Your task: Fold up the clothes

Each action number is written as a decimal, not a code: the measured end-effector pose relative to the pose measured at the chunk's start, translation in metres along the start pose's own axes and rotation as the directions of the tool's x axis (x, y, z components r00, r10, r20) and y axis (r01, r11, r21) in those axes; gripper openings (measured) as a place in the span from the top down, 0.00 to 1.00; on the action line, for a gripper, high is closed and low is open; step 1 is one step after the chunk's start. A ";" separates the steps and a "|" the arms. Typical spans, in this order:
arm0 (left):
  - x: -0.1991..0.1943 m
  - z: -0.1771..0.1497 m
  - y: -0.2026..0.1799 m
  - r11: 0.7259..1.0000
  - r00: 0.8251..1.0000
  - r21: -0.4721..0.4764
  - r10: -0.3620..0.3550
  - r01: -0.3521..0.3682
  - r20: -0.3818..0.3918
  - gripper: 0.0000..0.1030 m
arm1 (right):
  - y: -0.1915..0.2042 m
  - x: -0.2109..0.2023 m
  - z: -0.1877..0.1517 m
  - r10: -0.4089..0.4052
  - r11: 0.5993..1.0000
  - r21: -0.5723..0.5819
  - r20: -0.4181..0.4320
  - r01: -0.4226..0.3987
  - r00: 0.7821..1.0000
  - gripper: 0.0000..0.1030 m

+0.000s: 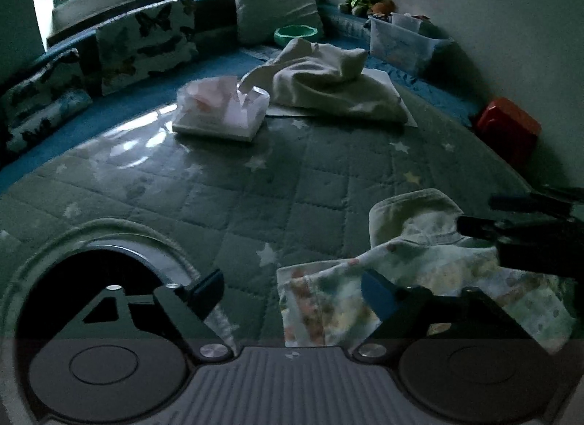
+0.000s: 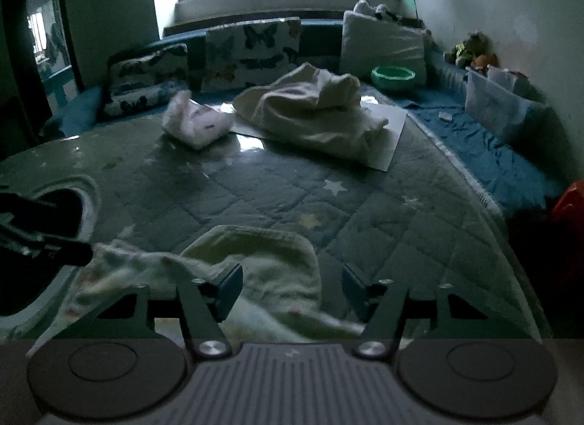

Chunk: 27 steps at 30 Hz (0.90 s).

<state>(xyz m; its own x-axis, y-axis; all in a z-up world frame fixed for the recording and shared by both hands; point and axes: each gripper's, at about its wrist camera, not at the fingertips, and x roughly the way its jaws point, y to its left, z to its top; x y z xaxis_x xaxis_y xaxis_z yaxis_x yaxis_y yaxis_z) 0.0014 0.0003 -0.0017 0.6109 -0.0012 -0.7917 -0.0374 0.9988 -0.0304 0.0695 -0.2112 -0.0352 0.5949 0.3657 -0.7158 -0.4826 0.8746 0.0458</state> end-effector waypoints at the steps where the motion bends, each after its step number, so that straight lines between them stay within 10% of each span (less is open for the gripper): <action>1: 0.004 0.000 0.000 1.000 1.000 -0.004 -0.005 0.005 -0.006 0.22 | -0.001 0.007 0.002 -0.001 1.000 0.005 -0.011 0.001 1.000 0.43; 8: 0.028 0.000 0.003 0.999 0.998 -0.025 -0.034 0.033 -0.048 0.36 | -0.004 0.042 0.004 0.021 0.999 0.029 -0.065 -0.019 0.998 0.66; 13: 0.035 -0.004 0.006 0.998 0.995 -0.039 -0.062 0.059 -0.077 0.73 | 0.000 0.034 0.007 0.026 0.999 0.029 -0.035 -0.025 0.999 0.93; 21: 0.002 -0.003 0.009 0.992 0.994 -0.058 -0.110 0.109 -0.013 0.88 | 0.014 -0.035 0.023 0.051 0.999 0.005 0.151 -0.052 0.987 0.97; 27: -0.044 0.002 0.015 0.989 0.985 -0.061 -0.127 0.135 0.116 0.90 | 0.031 -0.109 0.041 0.095 0.995 -0.045 0.333 -0.085 0.938 0.97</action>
<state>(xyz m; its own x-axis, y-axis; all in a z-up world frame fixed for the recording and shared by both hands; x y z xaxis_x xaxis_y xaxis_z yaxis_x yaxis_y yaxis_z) -0.0245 0.0157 0.0338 0.6984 -0.1223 -0.7052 -0.0031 0.9848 -0.1738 0.0162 -0.2113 0.0727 0.7263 0.5320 -0.4352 -0.5595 0.8254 0.0753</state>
